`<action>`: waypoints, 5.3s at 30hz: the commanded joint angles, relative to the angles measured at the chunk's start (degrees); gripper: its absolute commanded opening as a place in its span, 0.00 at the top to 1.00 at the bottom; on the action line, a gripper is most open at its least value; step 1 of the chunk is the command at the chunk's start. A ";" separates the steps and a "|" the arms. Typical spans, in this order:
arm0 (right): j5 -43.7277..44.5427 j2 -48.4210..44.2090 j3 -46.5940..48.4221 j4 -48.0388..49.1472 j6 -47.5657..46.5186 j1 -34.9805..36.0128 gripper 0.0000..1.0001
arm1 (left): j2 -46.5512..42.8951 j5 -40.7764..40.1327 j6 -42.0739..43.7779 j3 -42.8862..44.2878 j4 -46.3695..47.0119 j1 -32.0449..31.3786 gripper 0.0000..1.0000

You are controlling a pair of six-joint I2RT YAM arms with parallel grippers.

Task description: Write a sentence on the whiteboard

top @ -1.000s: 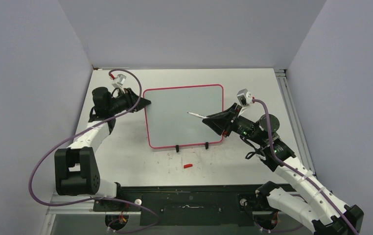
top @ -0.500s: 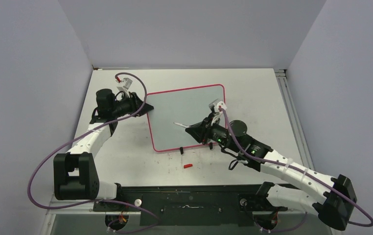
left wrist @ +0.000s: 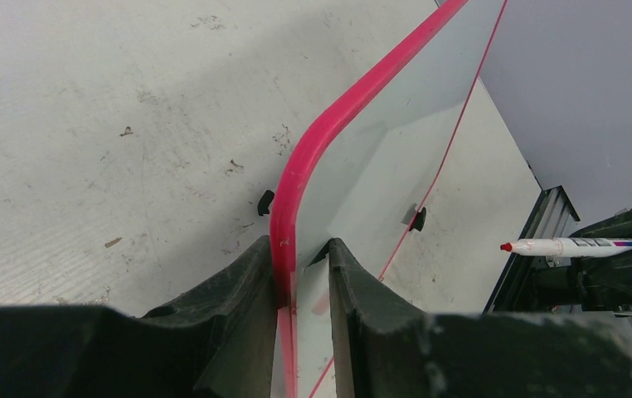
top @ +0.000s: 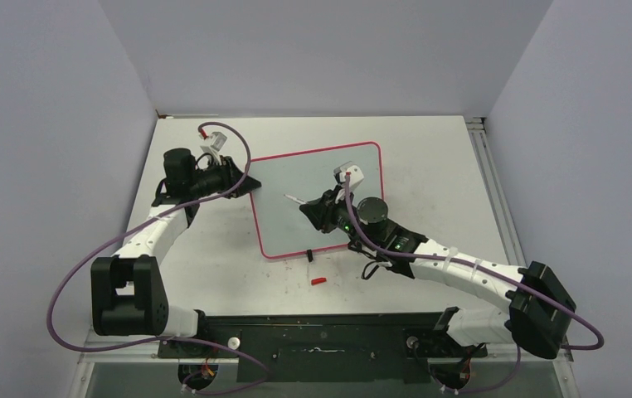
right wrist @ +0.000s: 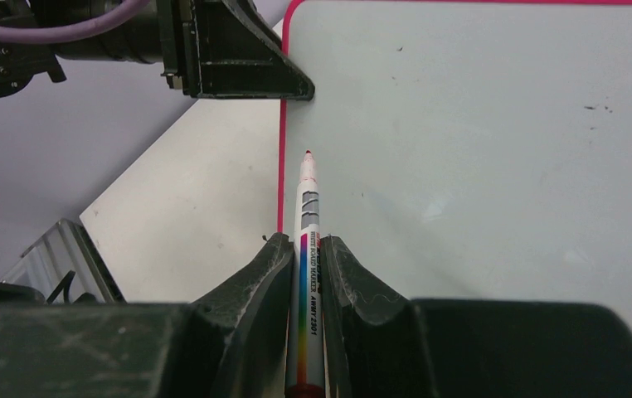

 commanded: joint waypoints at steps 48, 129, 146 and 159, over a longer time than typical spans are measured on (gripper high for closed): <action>4.86 20.53 17.13 8.55 -5.46 -0.33 0.95 | 0.52 2.22 2.75 1.87 -1.10 -0.94 0.81; 6.51 19.96 17.93 8.60 -8.93 2.10 0.95 | -0.51 2.15 3.10 1.92 -1.08 -0.85 0.83; 12.39 18.64 15.88 9.11 -9.22 1.98 0.95 | -0.72 2.18 3.19 1.91 -1.08 -0.85 0.84; 14.16 15.79 11.53 7.83 -8.61 1.71 0.95 | -0.73 2.30 3.19 1.92 -1.12 -0.85 0.84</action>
